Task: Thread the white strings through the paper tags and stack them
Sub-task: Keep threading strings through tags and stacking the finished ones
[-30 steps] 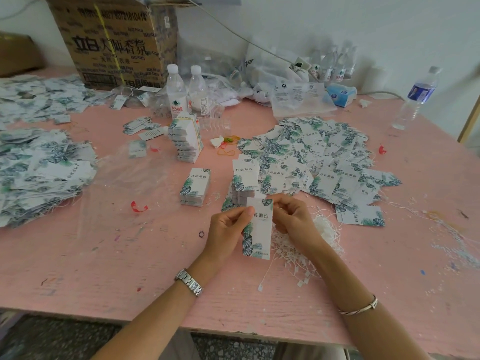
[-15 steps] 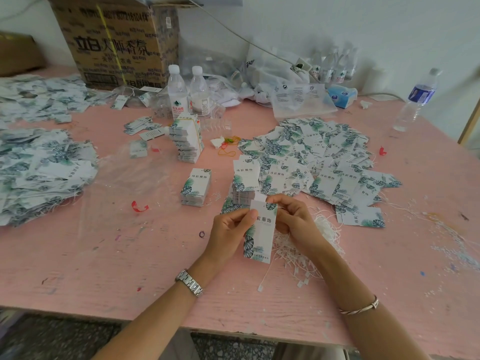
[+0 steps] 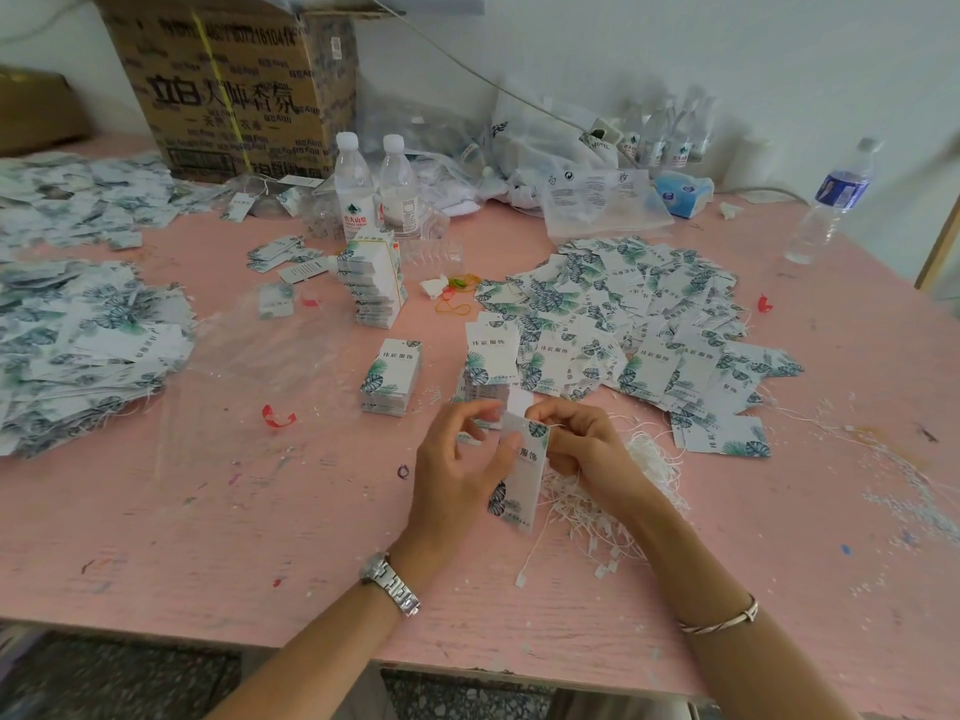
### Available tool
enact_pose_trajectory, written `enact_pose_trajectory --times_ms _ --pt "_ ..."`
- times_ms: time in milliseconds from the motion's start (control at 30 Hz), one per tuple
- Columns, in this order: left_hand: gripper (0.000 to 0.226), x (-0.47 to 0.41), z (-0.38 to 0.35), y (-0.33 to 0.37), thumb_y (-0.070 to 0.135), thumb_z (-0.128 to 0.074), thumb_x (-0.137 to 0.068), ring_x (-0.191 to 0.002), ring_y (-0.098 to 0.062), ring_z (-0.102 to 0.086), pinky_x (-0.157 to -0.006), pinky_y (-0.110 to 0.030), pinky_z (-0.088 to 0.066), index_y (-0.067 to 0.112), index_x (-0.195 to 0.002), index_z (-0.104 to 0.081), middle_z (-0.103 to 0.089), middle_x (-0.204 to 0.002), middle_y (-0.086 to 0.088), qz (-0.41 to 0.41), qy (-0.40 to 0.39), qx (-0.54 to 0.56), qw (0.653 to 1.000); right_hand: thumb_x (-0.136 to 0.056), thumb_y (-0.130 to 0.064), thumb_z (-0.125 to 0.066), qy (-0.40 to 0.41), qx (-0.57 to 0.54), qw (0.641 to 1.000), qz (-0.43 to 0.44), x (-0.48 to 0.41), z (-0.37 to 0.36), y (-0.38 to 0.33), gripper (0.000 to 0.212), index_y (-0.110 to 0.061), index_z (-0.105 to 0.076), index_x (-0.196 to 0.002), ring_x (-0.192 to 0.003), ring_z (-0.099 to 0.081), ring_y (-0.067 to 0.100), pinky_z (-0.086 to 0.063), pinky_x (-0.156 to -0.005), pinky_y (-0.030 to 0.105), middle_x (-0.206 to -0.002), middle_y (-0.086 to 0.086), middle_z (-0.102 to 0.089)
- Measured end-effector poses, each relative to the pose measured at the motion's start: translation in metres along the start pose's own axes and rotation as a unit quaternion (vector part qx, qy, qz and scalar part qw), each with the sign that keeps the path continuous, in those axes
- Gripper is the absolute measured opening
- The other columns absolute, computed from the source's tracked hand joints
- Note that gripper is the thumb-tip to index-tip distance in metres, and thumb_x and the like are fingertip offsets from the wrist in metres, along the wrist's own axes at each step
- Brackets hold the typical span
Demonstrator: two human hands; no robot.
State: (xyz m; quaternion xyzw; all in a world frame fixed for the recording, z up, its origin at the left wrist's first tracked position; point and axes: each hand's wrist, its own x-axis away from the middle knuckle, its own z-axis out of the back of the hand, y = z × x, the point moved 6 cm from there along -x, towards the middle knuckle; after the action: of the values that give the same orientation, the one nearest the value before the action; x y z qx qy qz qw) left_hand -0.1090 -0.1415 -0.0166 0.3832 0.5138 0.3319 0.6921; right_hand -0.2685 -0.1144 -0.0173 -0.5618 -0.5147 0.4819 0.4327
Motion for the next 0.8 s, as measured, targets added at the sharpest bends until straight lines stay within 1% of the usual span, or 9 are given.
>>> enact_pose_trajectory --times_ms 67,133,200,300,400,467,533,633,800 --pt "0.024 0.0 0.002 0.009 0.032 -0.072 -0.087 -0.092 -0.012 -0.059 -0.079 -0.014 -0.041 0.021 -0.108 -0.068 -0.06 -0.103 0.006 -0.077 0.022 -0.04 0.996 -0.084 -0.002 -0.059 -0.001 0.004 1.0 0.002 0.001 -0.001 -0.001 0.02 -0.016 -0.073 -0.084 -0.042 -0.026 0.004 -0.026 -0.042 0.014 -0.052 -0.006 -0.044" --pt "0.018 0.001 0.0 0.014 0.028 -0.072 -0.089 -0.096 -0.014 -0.06 -0.086 -0.023 -0.048 0.015 -0.102 -0.074 -0.058 -0.101 0.001 -0.114 0.034 -0.059 0.991 -0.086 -0.004 -0.06 -0.009 0.014 1.0 0.008 0.001 -0.003 -0.002 0.019 -0.018 -0.073 -0.084 -0.042 -0.026 0.004 -0.026 -0.042 0.014 -0.053 -0.008 -0.047" --pt "0.019 0.002 -0.001 0.016 0.028 -0.072 -0.09 -0.097 -0.018 -0.062 -0.086 -0.035 -0.054 0.012 -0.099 -0.077 -0.059 -0.1 -0.001 -0.124 0.043 -0.072 0.989 -0.086 -0.005 -0.06 -0.01 0.018 1.0 0.011 0.001 -0.003 -0.002 0.02 -0.02 -0.074 -0.084 -0.042 -0.027 0.003 -0.026 -0.042 0.014 -0.054 -0.009 -0.048" --pt "0.018 0.001 0.001 0.015 0.027 -0.072 -0.089 -0.096 -0.018 -0.063 -0.084 -0.04 -0.055 0.012 -0.097 -0.078 -0.059 -0.1 0.002 -0.115 0.048 -0.063 0.99 -0.087 -0.007 -0.063 -0.006 0.025 1.0 0.015 0.001 -0.001 -0.003 0.017 -0.019 -0.074 -0.086 -0.042 -0.027 0.004 -0.026 -0.043 0.015 -0.056 -0.008 -0.052" --pt "0.015 0.001 0.002 0.013 0.028 -0.073 -0.089 -0.096 -0.016 -0.063 -0.086 -0.035 -0.053 0.014 -0.094 -0.076 -0.059 -0.099 0.005 -0.104 0.046 -0.048 0.992 -0.086 -0.013 -0.068 0.006 0.059 0.998 0.02 0.002 0.001 -0.004 0.011 -0.02 -0.076 -0.084 -0.042 -0.028 0.005 -0.025 -0.043 0.016 -0.055 -0.008 -0.053" --pt "0.013 0.002 0.001 0.013 0.025 -0.071 -0.088 -0.095 -0.014 -0.062 -0.085 -0.024 -0.048 0.013 -0.09 -0.072 -0.061 -0.097 0.005 -0.097 0.04 -0.035 0.994 -0.086 -0.02 -0.072 0.006 0.068 0.997 0.023 0.003 0.001 -0.005 0.005 -0.017 -0.076 -0.088 -0.044 -0.026 0.007 -0.024 -0.044 0.017 -0.053 -0.007 -0.047" --pt "0.012 0.003 0.003 0.013 0.022 -0.068 -0.085 -0.091 -0.007 -0.062 -0.08 -0.015 -0.041 0.01 -0.084 -0.066 -0.065 -0.094 0.005 -0.087 0.04 -0.014 0.995 -0.088 -0.025 -0.073 0.007 0.041 0.999 0.024 0.002 0.001 -0.006 0.013 -0.014 -0.075 -0.095 -0.046 -0.025 0.008 -0.024 -0.045 0.018 -0.054 -0.007 -0.042" --pt "0.01 0.004 0.005 0.011 0.021 -0.066 -0.081 -0.087 -0.004 -0.063 -0.077 -0.015 -0.039 0.017 -0.08 -0.057 -0.07 -0.092 0.01 -0.071 0.041 0.017 0.996 -0.089 -0.018 -0.067 0.042 0.0 0.999 0.018 0.0 0.01 -0.009 0.01 -0.017 -0.072 -0.097 -0.049 -0.026 0.009 -0.02 -0.047 0.02 -0.059 -0.003 -0.045" --pt "0.014 0.005 0.004 0.007 0.024 -0.065 -0.083 -0.092 -0.01 -0.068 -0.087 -0.02 -0.043 0.014 -0.078 -0.057 -0.074 -0.092 0.013 -0.055 0.045 0.043 0.997 -0.082 -0.009 -0.057 0.102 -0.085 0.991 0.012 0.0 0.026 -0.013 0.013 -0.017 -0.068 -0.08 -0.046 -0.023 0.006 -0.016 -0.046 0.02 -0.061 0.0 -0.052"
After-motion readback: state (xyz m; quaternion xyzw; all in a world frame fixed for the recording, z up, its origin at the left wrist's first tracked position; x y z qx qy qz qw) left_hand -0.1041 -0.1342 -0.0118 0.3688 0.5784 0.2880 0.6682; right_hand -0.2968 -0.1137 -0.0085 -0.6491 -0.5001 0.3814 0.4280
